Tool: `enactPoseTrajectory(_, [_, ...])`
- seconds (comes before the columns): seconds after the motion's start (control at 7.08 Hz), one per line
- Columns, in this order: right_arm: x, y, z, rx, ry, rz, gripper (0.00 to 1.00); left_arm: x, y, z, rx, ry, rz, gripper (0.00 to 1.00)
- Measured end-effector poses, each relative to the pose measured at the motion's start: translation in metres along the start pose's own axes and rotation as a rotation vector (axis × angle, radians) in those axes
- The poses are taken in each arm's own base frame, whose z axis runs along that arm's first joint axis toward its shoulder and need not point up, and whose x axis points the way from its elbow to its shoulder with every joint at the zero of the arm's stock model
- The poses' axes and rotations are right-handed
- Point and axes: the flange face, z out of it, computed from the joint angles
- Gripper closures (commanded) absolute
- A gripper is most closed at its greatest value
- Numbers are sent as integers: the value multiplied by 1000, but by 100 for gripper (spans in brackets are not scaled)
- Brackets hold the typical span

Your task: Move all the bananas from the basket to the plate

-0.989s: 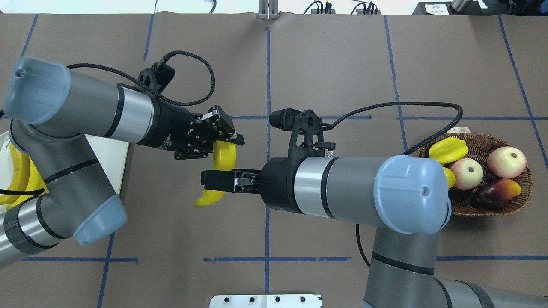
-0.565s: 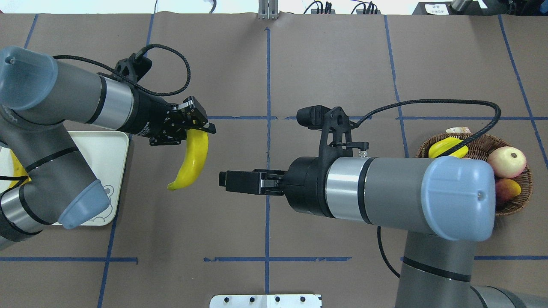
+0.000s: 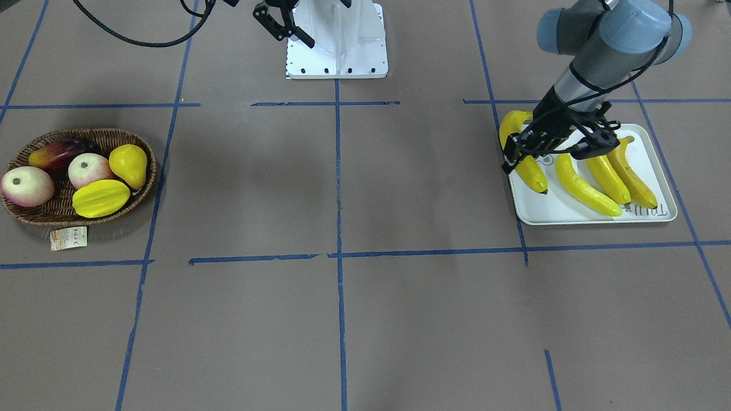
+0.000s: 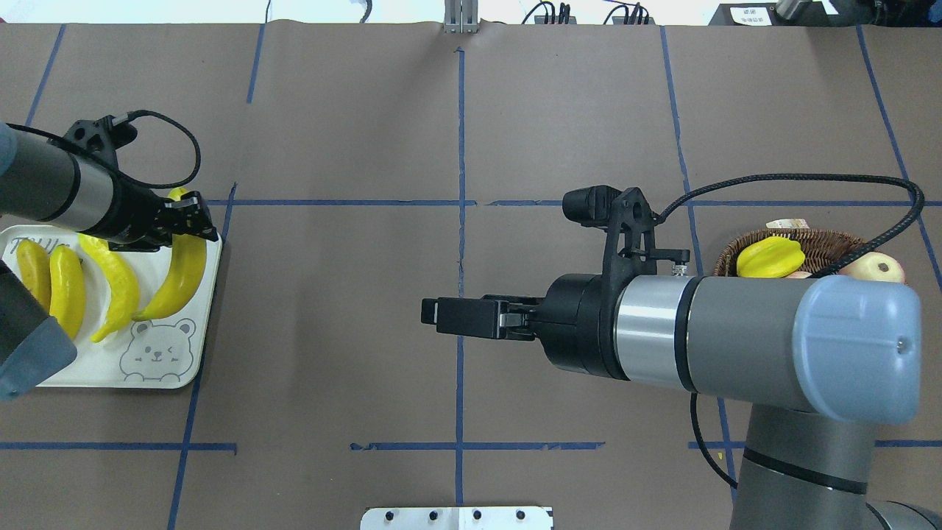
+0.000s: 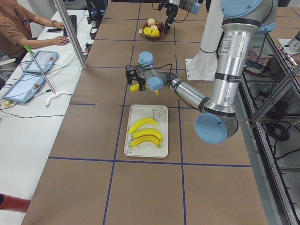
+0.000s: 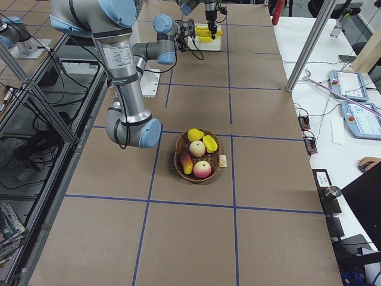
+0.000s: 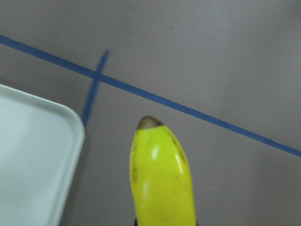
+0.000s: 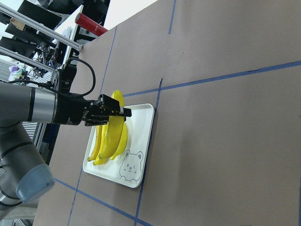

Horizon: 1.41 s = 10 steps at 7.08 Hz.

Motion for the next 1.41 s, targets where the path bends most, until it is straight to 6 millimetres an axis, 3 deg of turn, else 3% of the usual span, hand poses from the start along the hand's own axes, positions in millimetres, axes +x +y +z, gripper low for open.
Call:
enactPoseTrajectory(0.28, [5,-1,0,3,11,1,0,-40,-10,28,18,-92,-15,100])
enactPoseTrajectory(0.42, [6,-1,0,4,13,1,0,-50,-16,40,36,-124,-19,83])
enactPoseTrajectory(0.57, [6,-1,0,5,15,1,0,-58,-19,51,45,-148,-19,11])
enactPoseTrajectory(0.71, [7,-2,1,8,17,1,0,-62,-20,59,44,-163,-16,0])
enactPoseTrajectory(1.13, [10,-5,0,14,25,2,0,-59,-9,67,63,-171,11,0])
enactPoseTrajectory(1.41, [31,-16,-7,26,78,5,0,-44,-3,45,63,-130,48,0])
